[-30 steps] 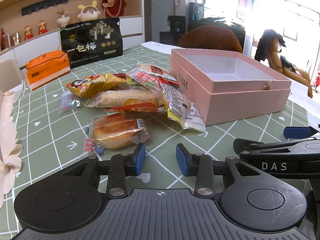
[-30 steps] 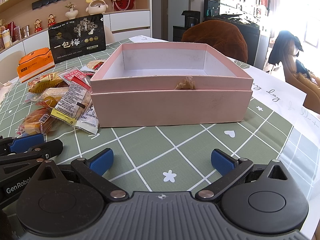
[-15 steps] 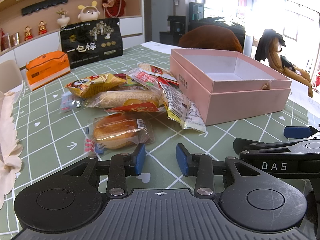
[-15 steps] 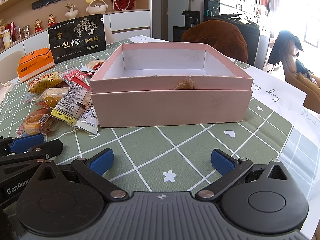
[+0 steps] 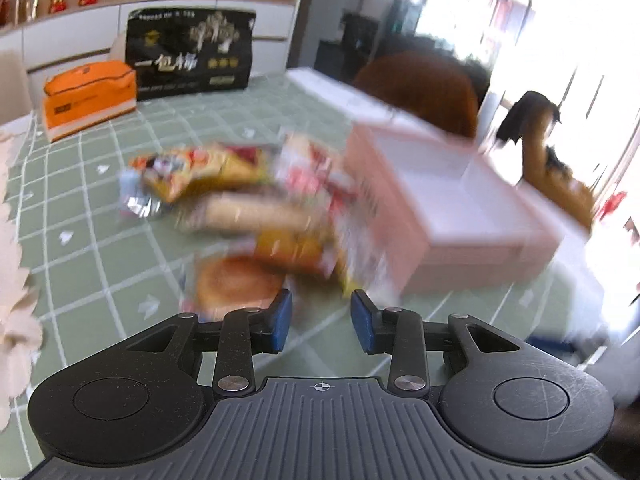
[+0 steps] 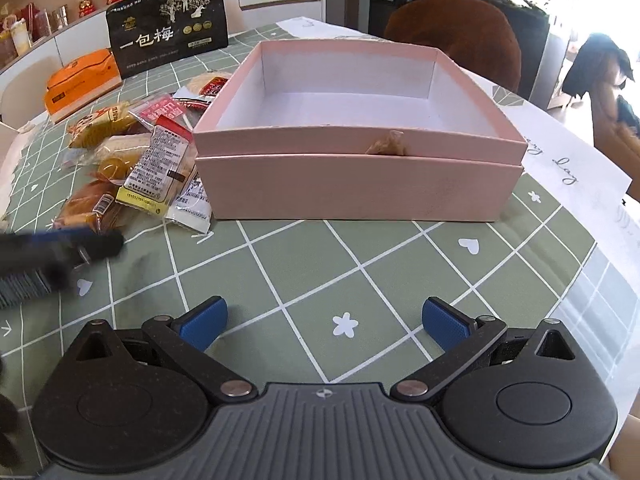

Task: Organize snacks
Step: 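Grasp the chestnut tray pack with the left tool while the right tool grasps the white snack packets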

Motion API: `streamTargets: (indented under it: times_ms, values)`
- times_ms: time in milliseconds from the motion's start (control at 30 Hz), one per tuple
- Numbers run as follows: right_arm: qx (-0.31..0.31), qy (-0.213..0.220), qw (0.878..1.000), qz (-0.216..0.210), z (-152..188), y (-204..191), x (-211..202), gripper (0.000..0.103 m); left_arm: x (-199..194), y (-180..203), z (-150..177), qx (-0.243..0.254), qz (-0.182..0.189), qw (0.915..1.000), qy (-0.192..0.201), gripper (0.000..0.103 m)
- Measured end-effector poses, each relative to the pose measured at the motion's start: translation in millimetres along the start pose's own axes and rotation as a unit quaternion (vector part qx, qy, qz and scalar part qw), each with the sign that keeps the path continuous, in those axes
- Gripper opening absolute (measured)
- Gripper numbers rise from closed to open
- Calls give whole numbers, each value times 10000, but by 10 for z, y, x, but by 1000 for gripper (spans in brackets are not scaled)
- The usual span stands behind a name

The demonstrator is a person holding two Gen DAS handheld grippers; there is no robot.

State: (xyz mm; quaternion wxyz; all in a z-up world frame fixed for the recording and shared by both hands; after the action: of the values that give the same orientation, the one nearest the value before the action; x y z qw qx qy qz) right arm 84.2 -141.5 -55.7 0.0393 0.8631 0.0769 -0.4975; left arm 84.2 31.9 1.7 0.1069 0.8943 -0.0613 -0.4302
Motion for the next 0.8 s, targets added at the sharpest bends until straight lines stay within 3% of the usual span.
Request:
streamTargets:
  times_ms: [100, 267, 367, 467, 567, 667, 800]
  values:
    - [-29, -64, 10000, -13, -3, -2, 40, 103, 4, 98, -272, 140, 288, 9995, 66, 38]
    - [-28, -424, 9990, -136, -23, -46, 19, 102, 550, 80, -562, 621, -145, 9966, -518, 38]
    - [18, -478, 9989, -22, -10, 9, -37, 100, 756, 20, -521, 666, 161, 9945, -789, 35]
    - [73, -342, 9993, 116, -37, 76, -143, 100, 673, 33, -405, 760, 496, 9921, -864, 31]
    - [111, -172, 9997, -152, -80, 41, -257, 100, 575, 46, -154, 884, 699, 9881, -1043, 31]
    - [23, -174, 9988, -458, -140, -95, -277, 100, 482, -33, 43, 638, 992, 9857, -1201, 31]
    - [-438, -218, 9972, -573, -186, -428, -213, 100, 352, -122, 119, 402, 1023, 9863, -1228, 30]
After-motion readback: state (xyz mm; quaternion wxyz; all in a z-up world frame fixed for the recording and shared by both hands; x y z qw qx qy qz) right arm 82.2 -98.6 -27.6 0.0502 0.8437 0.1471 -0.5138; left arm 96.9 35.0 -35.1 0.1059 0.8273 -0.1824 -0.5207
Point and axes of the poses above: each gripper's, at about its wrist camera, not at the fingertips, and x roughly the way its jaws point, y to its right, z to its underside, the point moved 8 cm from there along x, roughly the way its jaws point, and after that the axes turned 10 degrees about -y, right-handed, at the moved point
